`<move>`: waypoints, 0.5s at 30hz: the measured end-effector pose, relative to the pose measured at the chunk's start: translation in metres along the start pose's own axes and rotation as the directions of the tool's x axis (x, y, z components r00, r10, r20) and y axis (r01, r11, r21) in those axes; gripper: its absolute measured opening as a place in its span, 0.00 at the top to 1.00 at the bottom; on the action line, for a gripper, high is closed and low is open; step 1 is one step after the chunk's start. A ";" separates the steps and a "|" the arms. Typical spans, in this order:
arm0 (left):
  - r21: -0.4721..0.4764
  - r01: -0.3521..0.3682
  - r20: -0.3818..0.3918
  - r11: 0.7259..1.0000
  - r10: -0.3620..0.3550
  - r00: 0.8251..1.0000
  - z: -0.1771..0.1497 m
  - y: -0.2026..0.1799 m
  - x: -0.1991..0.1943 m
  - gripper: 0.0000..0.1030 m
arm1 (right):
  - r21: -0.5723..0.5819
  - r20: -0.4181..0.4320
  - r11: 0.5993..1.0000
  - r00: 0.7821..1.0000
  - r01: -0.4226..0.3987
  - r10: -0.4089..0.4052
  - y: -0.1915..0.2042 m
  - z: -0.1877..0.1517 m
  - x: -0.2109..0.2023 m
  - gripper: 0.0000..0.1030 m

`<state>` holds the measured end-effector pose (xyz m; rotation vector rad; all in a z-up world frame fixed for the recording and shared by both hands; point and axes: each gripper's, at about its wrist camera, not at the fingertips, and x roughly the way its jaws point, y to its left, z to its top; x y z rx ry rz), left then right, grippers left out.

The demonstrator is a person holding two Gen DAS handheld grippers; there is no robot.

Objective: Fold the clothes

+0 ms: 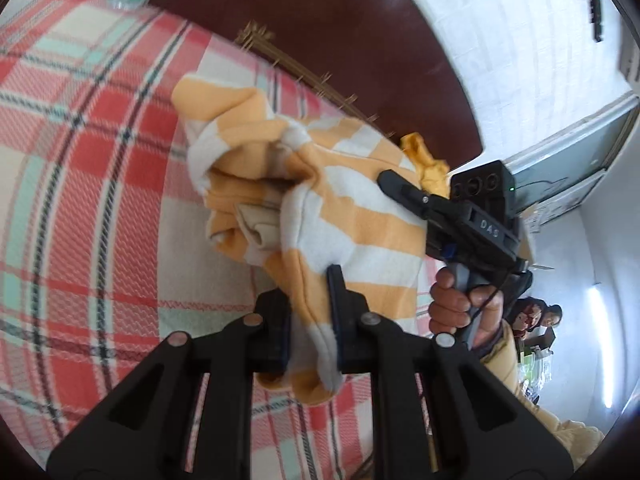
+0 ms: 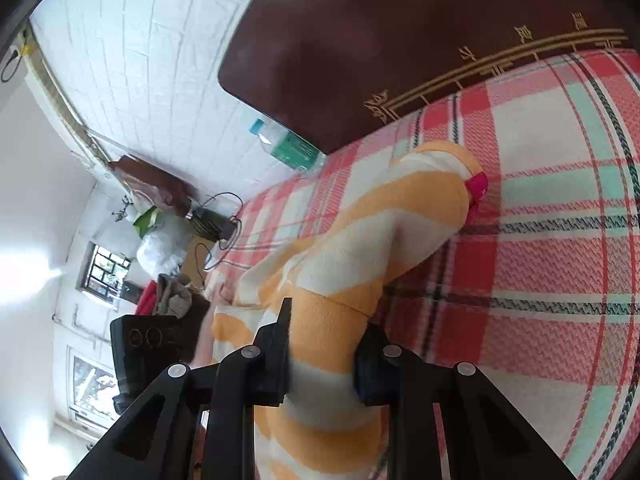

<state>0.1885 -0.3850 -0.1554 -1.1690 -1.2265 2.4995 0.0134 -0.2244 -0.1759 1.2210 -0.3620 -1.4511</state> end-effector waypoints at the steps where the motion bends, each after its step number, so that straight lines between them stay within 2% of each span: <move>1: 0.009 0.007 0.020 1.000 -0.007 1.000 0.002 -0.004 -0.016 0.83 | -0.011 0.008 1.000 1.000 -0.018 0.018 0.013 0.002 -0.001 0.77; 3: 0.035 0.014 0.056 0.999 -0.016 0.998 0.005 -0.010 -0.048 0.83 | -0.039 0.022 0.998 0.998 -0.052 0.053 0.041 0.008 -0.001 0.77; 6: 0.069 -0.016 0.129 0.997 0.007 0.992 0.011 -0.020 -0.103 0.83 | -0.102 0.026 0.989 0.994 -0.108 0.111 0.096 0.017 0.013 0.77; 9: 0.094 -0.075 0.229 0.993 0.052 0.972 0.013 -0.022 -0.171 0.83 | -0.164 0.018 0.971 0.984 -0.174 0.179 0.156 0.028 0.035 0.77; 12: 0.098 -0.157 0.344 0.983 0.115 0.932 0.016 -0.021 -0.241 0.83 | -0.194 -0.008 0.944 0.963 -0.267 0.270 0.217 0.036 0.073 0.77; 15: 0.048 -0.244 0.445 0.968 0.198 0.873 0.021 -0.006 -0.311 0.83 | -0.201 -0.040 0.913 0.935 -0.354 0.353 0.278 0.040 0.120 0.77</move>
